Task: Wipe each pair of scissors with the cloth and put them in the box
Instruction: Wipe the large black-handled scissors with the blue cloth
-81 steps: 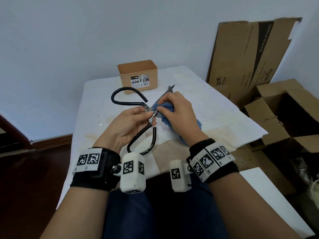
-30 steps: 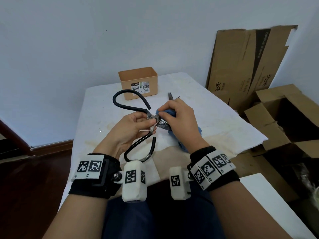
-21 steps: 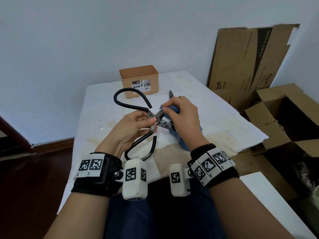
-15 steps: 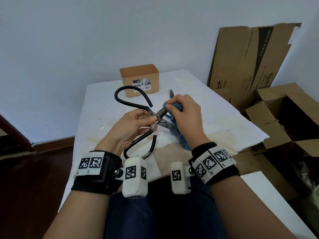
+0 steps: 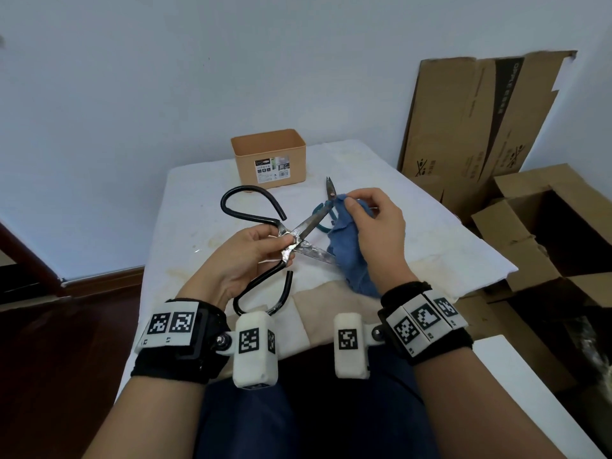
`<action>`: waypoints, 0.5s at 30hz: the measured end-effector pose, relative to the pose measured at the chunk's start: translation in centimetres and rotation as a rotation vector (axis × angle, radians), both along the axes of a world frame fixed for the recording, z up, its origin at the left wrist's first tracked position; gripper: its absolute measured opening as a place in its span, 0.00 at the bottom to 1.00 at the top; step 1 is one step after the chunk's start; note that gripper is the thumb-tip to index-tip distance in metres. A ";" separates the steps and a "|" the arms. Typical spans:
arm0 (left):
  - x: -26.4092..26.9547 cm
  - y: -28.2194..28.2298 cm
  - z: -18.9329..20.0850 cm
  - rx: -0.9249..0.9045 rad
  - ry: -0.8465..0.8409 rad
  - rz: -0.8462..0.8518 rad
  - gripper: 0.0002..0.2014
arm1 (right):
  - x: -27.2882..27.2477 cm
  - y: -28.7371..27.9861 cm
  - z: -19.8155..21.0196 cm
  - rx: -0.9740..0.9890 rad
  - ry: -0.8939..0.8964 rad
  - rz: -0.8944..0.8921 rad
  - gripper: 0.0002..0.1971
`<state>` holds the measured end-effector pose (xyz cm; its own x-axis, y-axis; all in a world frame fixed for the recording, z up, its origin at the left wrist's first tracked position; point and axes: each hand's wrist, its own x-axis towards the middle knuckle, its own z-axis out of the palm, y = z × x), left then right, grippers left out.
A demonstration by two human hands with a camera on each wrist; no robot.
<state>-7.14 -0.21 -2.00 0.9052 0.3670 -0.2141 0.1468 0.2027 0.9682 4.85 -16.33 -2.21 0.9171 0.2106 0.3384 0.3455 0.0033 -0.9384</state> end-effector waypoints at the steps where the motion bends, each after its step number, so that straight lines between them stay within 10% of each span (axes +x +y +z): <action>1: 0.0 0.2 0.0 0.002 0.007 0.007 0.07 | 0.2 -0.2 0.1 0.021 0.027 -0.019 0.03; 15: 0.7 -0.7 0.1 -0.036 -0.017 0.033 0.03 | -0.6 1.1 0.1 -0.138 -0.054 0.058 0.07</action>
<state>-6.43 -0.90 -1.88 0.8963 0.3893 -0.2122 0.1227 0.2421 0.9625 4.24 -15.25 -2.14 0.8831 0.3110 0.3513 0.3987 -0.1027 -0.9113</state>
